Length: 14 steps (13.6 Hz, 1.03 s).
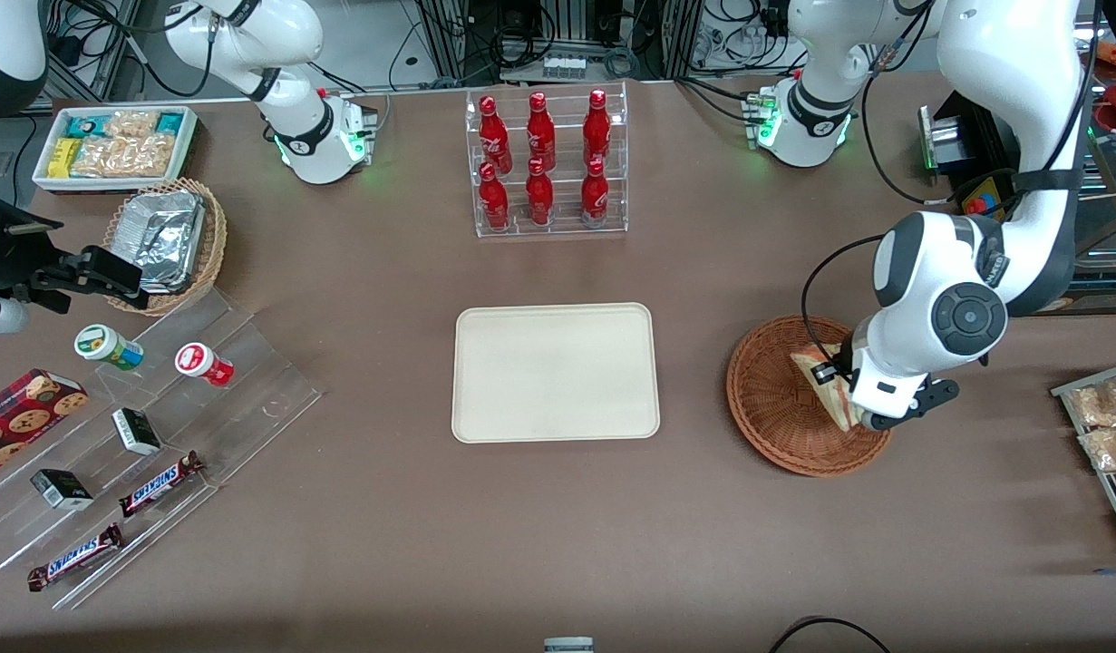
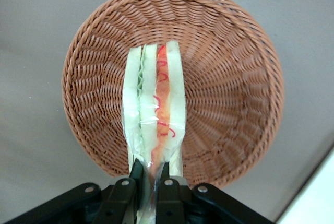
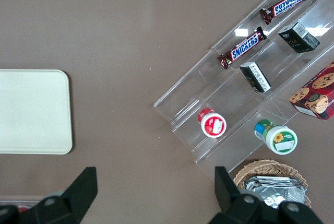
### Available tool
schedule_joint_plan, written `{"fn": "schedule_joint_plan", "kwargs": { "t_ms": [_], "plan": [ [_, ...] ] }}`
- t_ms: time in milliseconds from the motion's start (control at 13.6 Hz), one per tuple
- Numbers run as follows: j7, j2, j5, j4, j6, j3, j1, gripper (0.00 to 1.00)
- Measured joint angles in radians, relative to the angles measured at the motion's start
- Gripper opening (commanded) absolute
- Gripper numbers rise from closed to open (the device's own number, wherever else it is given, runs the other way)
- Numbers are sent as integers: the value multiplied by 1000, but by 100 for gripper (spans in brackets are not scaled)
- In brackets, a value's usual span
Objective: Place sandwich from basket to tray
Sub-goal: 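Close the left gripper on the sandwich and lift it, then carry the sandwich with the left gripper over the cream tray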
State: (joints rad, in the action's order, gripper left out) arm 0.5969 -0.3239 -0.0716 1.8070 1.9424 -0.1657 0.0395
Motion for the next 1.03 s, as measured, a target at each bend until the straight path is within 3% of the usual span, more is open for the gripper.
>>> {"fn": "schedule_joint_plan", "kwargs": {
  "t_ms": [587,1028],
  "plan": [
    [-151,-3,-3,-43,-16,-148,12,0],
    [-156,-73,-2,-43,51,-169,121,0]
  ]
}}
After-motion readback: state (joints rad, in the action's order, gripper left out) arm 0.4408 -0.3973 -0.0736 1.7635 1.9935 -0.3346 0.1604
